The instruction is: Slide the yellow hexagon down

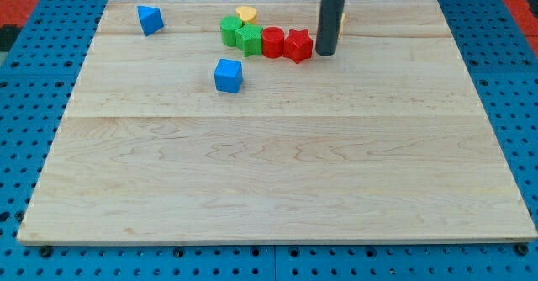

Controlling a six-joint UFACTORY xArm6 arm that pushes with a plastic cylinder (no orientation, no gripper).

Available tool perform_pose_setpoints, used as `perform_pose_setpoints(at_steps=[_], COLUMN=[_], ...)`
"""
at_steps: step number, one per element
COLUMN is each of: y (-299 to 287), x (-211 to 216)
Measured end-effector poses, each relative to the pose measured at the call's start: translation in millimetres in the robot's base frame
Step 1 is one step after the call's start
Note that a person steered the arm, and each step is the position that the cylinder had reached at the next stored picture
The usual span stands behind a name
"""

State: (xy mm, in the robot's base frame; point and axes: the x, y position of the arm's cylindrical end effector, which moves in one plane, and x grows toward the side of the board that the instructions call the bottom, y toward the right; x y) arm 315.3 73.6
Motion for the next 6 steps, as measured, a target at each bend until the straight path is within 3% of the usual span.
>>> perform_pose_setpoints(at_steps=[1, 2, 3, 4, 5, 6], y=[61.8, 104.5, 46.4, 0.5, 0.5, -8.6], x=[-30.0, -93.0, -102.6, -43.4, 22.8, 57.5])
